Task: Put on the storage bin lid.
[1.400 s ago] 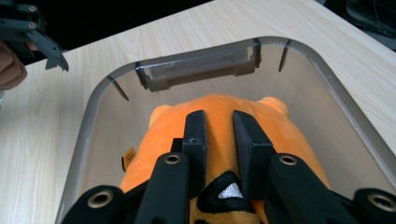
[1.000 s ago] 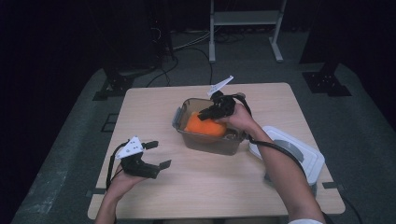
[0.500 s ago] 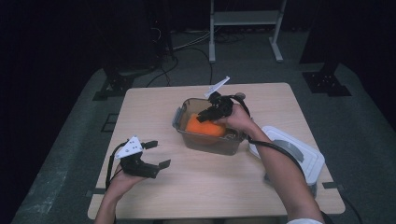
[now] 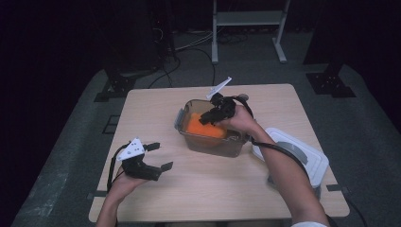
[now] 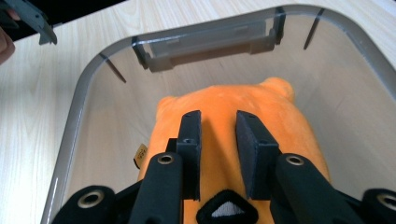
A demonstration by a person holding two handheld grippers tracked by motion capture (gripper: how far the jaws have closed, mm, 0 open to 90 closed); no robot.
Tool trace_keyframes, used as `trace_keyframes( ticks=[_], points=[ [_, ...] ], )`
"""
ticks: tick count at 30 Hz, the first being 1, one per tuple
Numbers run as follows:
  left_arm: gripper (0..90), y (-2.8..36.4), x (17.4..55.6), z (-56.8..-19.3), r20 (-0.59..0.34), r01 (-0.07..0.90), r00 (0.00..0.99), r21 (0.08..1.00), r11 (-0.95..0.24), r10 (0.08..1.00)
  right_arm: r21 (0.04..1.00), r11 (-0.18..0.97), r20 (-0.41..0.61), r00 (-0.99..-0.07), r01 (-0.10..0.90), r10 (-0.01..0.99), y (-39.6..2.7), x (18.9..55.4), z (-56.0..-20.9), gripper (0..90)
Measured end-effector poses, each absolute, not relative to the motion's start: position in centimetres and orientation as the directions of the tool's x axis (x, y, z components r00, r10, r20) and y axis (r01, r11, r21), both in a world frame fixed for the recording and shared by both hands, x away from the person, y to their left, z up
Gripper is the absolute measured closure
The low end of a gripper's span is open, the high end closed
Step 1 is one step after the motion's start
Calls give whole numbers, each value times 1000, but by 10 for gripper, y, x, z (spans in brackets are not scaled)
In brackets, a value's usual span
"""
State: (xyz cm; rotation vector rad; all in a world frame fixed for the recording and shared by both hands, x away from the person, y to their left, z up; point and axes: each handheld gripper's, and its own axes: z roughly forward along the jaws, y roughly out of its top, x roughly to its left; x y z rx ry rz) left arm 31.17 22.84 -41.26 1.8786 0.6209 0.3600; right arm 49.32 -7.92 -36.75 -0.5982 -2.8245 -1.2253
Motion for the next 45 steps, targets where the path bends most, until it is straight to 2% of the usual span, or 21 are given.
trace_keyframes(
  ticks=[12,21,45],
  points=[
    [79,228,311,-412,-41,249,818,924,-289,573,703,617,162,-925,353,344,-82,492,-363,731],
    [78,228,312,-413,-39,248,819,924,-292,572,713,602,160,-919,360,360,-93,487,-354,670],
    [78,225,312,-413,-30,245,821,920,-305,570,776,531,144,-916,340,375,-161,452,-319,556]
  ],
)
